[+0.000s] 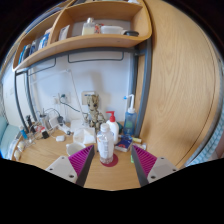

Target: Pour water

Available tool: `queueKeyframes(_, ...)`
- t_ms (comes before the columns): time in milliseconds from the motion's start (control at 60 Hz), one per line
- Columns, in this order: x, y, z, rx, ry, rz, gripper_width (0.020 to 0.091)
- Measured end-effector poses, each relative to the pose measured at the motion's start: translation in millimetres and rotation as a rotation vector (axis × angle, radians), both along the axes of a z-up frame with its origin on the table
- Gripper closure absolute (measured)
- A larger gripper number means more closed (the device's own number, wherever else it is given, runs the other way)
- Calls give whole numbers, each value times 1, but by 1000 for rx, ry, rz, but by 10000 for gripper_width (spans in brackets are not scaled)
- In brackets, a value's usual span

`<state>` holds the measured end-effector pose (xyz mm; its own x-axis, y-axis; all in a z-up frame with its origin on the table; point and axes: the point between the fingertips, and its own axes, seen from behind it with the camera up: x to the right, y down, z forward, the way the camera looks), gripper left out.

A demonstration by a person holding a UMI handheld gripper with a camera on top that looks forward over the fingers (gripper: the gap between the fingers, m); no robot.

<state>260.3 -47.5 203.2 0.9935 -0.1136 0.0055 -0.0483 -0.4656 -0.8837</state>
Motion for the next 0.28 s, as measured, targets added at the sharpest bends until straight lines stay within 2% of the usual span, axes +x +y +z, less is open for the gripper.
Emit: queueKeyframes(283,-16,-18,29,12,29,32,351)
